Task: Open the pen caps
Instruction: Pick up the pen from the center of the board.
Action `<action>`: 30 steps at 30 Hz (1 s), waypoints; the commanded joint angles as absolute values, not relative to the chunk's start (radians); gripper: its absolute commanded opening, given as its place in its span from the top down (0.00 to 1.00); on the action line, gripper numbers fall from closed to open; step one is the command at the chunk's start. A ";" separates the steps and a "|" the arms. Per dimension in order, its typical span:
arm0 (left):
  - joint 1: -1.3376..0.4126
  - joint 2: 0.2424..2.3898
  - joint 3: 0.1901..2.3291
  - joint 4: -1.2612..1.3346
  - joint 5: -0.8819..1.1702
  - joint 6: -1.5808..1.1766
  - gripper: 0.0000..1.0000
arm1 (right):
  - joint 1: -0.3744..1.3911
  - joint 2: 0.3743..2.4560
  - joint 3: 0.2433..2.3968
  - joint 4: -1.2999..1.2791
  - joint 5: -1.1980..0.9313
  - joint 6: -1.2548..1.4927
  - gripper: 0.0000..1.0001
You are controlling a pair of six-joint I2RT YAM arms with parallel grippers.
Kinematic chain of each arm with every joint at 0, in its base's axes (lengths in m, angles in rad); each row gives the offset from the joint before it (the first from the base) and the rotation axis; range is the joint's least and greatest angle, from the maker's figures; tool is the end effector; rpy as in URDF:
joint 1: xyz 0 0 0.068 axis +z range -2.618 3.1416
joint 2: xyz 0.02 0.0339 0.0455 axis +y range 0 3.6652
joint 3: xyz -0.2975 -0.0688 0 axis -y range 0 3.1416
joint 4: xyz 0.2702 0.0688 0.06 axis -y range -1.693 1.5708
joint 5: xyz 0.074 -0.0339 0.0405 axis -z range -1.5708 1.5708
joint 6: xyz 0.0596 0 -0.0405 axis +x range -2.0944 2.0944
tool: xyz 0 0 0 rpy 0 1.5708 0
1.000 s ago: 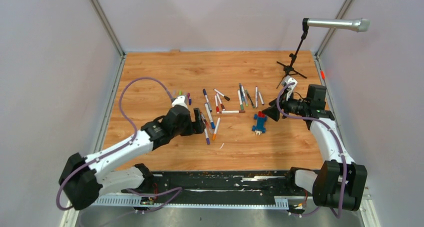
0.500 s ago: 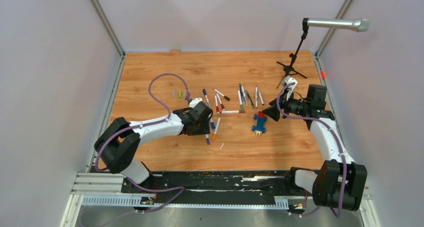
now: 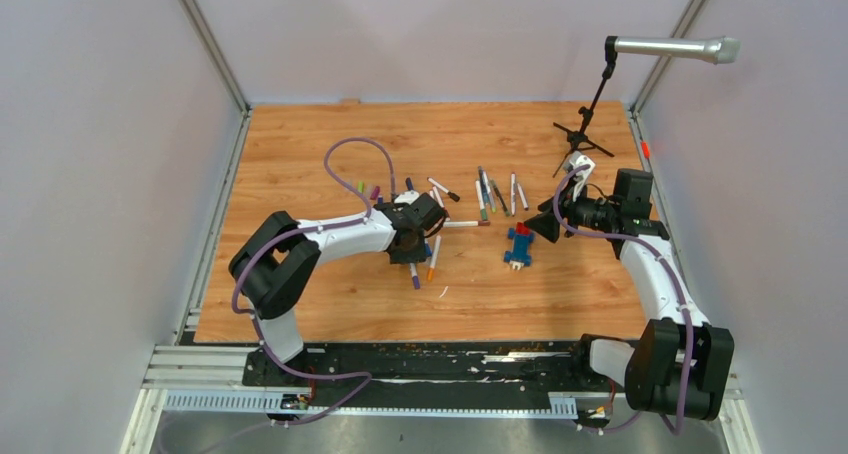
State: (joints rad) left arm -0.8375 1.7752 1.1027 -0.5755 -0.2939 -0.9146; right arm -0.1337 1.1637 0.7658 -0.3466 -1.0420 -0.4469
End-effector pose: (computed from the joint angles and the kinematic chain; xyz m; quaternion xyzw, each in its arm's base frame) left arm 0.2609 -0.2639 0.1591 -0.0611 0.9747 -0.0296 0.2128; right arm 0.2557 0.0175 0.2668 -0.3213 0.7535 0.3371 0.4641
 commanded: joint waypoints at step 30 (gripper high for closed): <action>-0.842 1.143 0.723 0.033 -0.016 -0.638 1.00 | -0.058 1.163 0.777 -0.254 -1.272 -0.319 0.37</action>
State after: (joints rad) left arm -0.8383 1.2587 0.8345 -0.3550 -0.2352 -0.7147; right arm -0.1066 1.1660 0.7658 -0.3267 -1.1725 -0.3912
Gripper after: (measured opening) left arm 0.050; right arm 0.627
